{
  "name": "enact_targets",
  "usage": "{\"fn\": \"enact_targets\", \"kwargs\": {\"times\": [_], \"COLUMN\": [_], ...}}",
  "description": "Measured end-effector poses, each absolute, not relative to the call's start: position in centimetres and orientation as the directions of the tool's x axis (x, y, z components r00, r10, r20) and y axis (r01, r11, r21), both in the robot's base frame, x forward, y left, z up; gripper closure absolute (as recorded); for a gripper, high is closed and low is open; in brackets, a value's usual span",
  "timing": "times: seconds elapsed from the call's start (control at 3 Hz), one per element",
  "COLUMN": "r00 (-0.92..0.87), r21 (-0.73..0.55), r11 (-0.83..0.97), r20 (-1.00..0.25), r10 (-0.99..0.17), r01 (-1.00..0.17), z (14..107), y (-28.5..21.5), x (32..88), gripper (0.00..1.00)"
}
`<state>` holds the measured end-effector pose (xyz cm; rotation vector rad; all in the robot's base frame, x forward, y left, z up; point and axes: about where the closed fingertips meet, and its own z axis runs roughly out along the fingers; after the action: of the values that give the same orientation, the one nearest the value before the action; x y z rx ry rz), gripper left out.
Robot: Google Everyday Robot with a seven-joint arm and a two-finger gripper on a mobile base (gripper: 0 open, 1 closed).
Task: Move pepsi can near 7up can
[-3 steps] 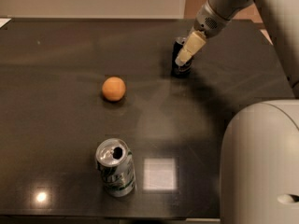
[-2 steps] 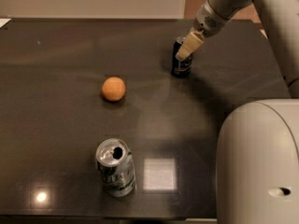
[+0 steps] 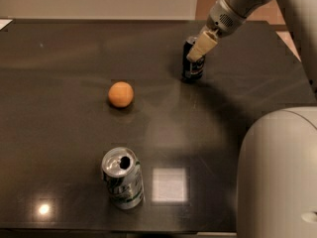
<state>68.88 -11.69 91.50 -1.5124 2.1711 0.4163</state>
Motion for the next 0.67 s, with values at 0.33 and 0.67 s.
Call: {"fn": "enact_targets", "kwargs": {"times": [0.33,0.67], "r00": [-0.227,-0.132], "r21": [-0.016,-0.034], "r11": [0.277,0.179], "r20": [-0.532,-0.539], "r10": [-0.816,-0.832], "r01": [-0.961,-0.983], "z": [92.5,93.9], "y": [-11.1,-10.3], "x": [65.7,60.5], "gripper": [1.0,1.0]}}
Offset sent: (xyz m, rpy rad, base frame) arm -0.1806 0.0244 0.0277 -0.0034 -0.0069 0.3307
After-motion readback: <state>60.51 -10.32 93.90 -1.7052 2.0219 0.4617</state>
